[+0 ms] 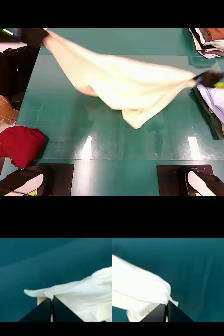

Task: Fold the shirts.

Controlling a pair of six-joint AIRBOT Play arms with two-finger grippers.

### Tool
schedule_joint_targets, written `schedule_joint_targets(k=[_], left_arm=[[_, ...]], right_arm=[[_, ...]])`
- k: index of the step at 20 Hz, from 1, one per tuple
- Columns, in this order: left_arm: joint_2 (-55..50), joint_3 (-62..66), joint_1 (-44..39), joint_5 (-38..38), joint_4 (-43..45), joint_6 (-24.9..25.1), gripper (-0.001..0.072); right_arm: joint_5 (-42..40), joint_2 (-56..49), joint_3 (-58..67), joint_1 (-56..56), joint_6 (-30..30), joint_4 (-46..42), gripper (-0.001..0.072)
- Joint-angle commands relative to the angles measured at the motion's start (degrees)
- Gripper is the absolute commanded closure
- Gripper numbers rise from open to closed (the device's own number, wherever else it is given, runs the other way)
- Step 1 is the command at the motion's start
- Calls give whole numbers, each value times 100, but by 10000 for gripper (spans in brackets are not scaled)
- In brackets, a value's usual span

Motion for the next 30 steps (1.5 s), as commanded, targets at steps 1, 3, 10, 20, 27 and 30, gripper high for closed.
schedule_joint_targets(k=[1, 3, 10, 20, 27, 30], left_arm=[[870, 933, -2, 223, 138, -31, 686], [1239, 1300, -2, 238, 133, -39, 687], [1659, 1714, -2, 669, 157, -328, 687], [-136, 76, -2, 452, 1545, -935, 686], [-2903, -713, 0, 754, 1488, -933, 685], [-3495, -713, 0, 1082, 1493, -933, 685]], right_arm=[[22, 538, 1445, -304, 9, -37, 695], [26, 774, 1941, -457, 11, -39, 696], [540, 916, 3615, -1493, 13, -26, 696], [1611, -1204, 3377, -365, 588, -540, 696], [146, -3220, 1788, 579, 612, -1086, 696], [-146, -3912, 2052, 719, 612, -1088, 695]])
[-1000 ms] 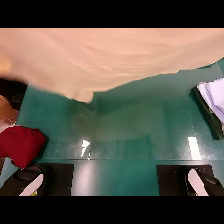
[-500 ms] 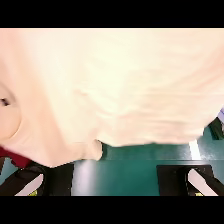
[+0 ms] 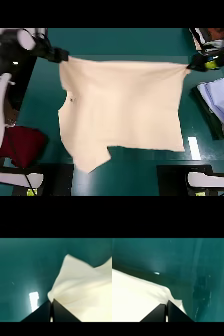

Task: Fold the shirts.

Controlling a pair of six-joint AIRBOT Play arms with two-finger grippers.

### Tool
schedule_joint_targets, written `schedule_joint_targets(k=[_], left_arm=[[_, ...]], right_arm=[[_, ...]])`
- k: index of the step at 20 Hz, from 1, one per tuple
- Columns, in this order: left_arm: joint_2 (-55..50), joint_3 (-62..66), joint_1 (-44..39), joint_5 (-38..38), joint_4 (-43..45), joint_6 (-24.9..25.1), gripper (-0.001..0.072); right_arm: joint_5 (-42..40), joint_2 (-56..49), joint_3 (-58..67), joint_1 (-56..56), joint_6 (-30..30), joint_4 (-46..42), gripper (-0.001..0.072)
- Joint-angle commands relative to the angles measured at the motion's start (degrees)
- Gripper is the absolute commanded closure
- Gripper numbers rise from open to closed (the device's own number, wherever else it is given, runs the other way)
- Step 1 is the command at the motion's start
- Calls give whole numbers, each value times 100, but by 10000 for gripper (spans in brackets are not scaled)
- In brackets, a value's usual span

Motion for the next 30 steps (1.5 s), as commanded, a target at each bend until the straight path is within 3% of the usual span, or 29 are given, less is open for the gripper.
schedule_joint_targets(k=[1, 2, 3, 4, 7, 9, 11, 15, 19, 24, 30], left_arm=[[-745, -74, 4, 328, 4, -9, 643], [-745, -74, 4, 337, 4, -9, 408], [-734, -42, 4, 260, 37, -7, 198], [-726, 46, 4, 37, 177, -7, 194], [-560, 278, 256, -1163, 260, 63, 195], [-299, 133, 579, -2013, 260, 470, 195], [216, -470, 968, -2352, 199, 492, 194], [1786, -2669, 1606, -1996, -702, 492, 193], [2865, -4688, 1670, -1696, -1740, 492, 193], [3108, -6175, 1670, -1456, -2205, 487, 194], [3106, -6747, 1652, -848, -3121, 651, 194]], right_arm=[[-433, -855, 201, 188, 13, -37, 691], [-334, -1021, 411, 190, 15, 4, 612], [-188, -1163, 649, 170, 15, 109, 402], [-15, -1255, 857, 122, 15, 275, 330], [579, -1154, 1088, -42, -114, 717, 331], [844, -782, 765, -186, -236, 737, 331], [859, -240, 116, -297, -339, 737, 331], [667, 859, -1261, -398, -428, 739, 331], [160, 1646, -2212, -393, -444, 741, 332], [26, 2332, -2850, -393, -444, 737, 333], [22, 2712, -2900, -393, -442, 732, 335]])
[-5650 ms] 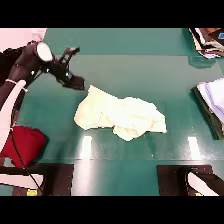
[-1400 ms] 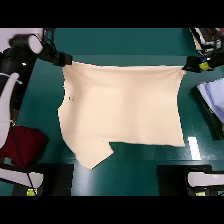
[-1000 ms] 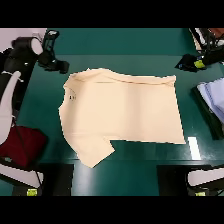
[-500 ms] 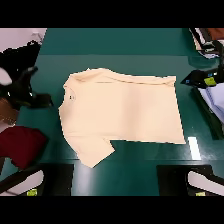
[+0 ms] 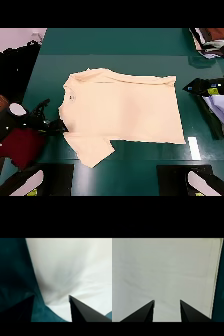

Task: Fold the shirts.

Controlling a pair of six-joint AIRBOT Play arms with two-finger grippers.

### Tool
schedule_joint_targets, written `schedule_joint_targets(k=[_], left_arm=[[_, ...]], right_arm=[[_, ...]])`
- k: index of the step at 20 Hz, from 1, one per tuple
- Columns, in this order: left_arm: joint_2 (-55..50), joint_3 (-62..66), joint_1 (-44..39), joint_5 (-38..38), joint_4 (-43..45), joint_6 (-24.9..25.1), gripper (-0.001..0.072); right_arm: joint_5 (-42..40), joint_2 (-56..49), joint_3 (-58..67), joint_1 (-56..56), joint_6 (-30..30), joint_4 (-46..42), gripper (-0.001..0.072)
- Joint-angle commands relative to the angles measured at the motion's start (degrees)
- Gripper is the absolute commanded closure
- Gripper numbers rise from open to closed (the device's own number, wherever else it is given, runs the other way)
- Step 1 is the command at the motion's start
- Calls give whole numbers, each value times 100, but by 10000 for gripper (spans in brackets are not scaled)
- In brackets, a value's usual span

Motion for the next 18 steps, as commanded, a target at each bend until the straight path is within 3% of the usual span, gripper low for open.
schedule_joint_targets(k=[1, 2, 3, 5, 6, 10, 11, 12, 13, 18], left_arm=[[26, -321, 2, 275, -575, 133, 195], [26, -332, 2, 249, -603, 138, 196], [26, -332, 2, 240, -603, 142, 298], [28, -330, 2, 238, -695, 282, 645], [28, -315, 2, 203, -778, 343, 686], [35, 103, 2, -31, -811, 533, 686], [33, 234, 2, -44, -813, 533, 687], [33, 369, 2, -37, -811, 535, 687], [33, 474, 2, -13, -809, 538, 687], [33, 669, 2, 173, -811, 535, 687]], right_arm=[[-20, 210, -57, 0, 7, -4, 335], [-4, 240, -59, 0, 7, -2, 335], [35, 264, -59, -2, 7, -11, 335], [317, 273, -66, -111, 7, -17, 335], [581, 273, -103, -262, 7, -50, 335], [990, 575, -1185, -1392, 2, -457, 330], [994, 656, -1547, -1683, 2, -730, 297], [1034, 706, -1932, -2013, 2, -935, 157], [1047, 708, -2273, -2317, 2, -942, 126], [922, 111, -3351, -2929, -195, -546, 173]])
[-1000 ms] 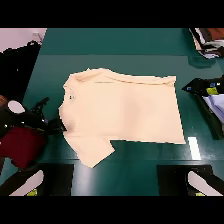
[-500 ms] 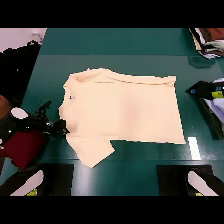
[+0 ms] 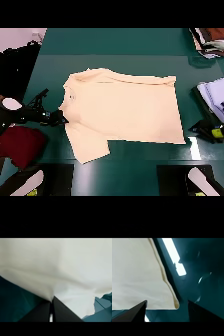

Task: Fold the shirts.

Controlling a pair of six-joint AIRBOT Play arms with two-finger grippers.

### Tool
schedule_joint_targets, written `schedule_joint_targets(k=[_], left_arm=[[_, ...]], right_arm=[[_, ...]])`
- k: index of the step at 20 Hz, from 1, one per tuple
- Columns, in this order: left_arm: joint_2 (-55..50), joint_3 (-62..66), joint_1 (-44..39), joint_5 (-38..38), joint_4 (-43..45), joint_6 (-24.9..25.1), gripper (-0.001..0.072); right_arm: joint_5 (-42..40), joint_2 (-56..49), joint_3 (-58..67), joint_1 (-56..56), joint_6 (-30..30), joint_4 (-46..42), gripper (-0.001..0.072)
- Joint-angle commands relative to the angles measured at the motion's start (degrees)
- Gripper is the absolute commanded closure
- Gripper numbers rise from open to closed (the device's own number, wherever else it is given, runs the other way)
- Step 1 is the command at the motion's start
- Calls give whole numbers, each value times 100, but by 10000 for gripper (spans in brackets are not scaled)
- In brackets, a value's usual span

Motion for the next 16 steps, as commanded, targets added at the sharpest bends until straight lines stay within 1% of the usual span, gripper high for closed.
schedule_joint_targets(k=[1, 3, 7, 8, 9, 10, 11, 12, 14, 15, 16], left_arm=[[4, 111, 2, 107, -11, 17, 687], [4, 111, 2, 125, -11, 17, 687], [4, 111, 2, 120, -11, 17, 686], [4, 111, 2, 120, -11, 17, 686], [4, 111, 2, 107, -11, 17, 687], [7, 114, 2, 76, -11, 17, 687], [20, 120, 2, 68, -7, 17, 687], [101, 151, 4, 28, 0, 13, 688], [459, 382, 4, 22, 44, -39, 688], [706, 616, 4, -13, 114, -151, 688], [944, 914, 4, -81, 125, -146, 688]], right_arm=[[-94, -404, -638, -291, -151, 190, 221], [-284, -629, -673, -101, -175, 262, 255], [-527, -874, -662, 437, -173, 262, 263], [-544, -890, -662, 540, -173, 262, 294], [-542, -881, -660, 636, -173, 262, 466], [-544, -824, -662, 741, -175, 258, 584], [-544, -717, -660, 837, -179, 260, 656], [-544, -560, -660, 929, -197, 262, 695], [-538, -101, -533, 1110, -195, 284, 695], [-520, 149, -319, 1207, -195, 365, 695], [-518, 378, -39, 1292, -192, 439, 695]])
